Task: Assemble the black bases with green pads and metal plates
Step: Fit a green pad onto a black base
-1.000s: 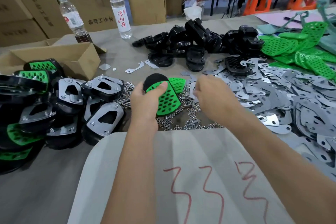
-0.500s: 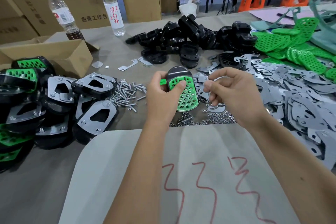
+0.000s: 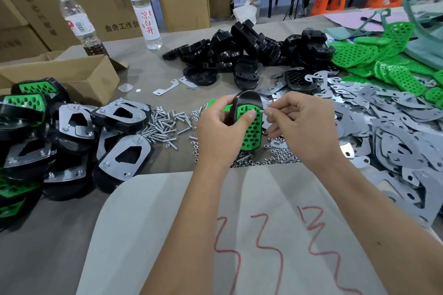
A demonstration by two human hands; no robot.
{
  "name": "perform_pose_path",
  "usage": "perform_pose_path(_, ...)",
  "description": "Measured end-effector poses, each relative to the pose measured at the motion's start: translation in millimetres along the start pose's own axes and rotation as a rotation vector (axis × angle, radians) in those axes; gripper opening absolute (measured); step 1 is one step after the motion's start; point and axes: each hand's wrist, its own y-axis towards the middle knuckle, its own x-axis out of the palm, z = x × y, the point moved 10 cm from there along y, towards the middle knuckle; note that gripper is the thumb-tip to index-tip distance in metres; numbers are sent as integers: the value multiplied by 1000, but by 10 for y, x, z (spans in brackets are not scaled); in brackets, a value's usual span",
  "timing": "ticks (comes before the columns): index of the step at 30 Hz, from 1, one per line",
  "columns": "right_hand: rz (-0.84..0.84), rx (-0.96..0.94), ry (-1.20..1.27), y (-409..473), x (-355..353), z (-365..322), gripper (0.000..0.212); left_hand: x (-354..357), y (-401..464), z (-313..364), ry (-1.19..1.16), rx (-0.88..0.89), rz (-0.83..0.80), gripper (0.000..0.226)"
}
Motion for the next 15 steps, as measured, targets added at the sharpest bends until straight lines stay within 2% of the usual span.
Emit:
perform_pose_path(4,-12,-64,9,-8,12,-74,20,32,-14,39,-7,3,-23,18)
perform_pose_path(9,-50,-145,-69,-11,45,-150,9,51,-10,23,0,-1,-47,20)
perform_pose_path(13,-39,-97,-116,-4,54,-101,9,92,-12,39,26,39,-54,16)
perform_pose_path(15,-52,-28,2,3,58,-41,13,75,-7,21,-28,28,-40,15)
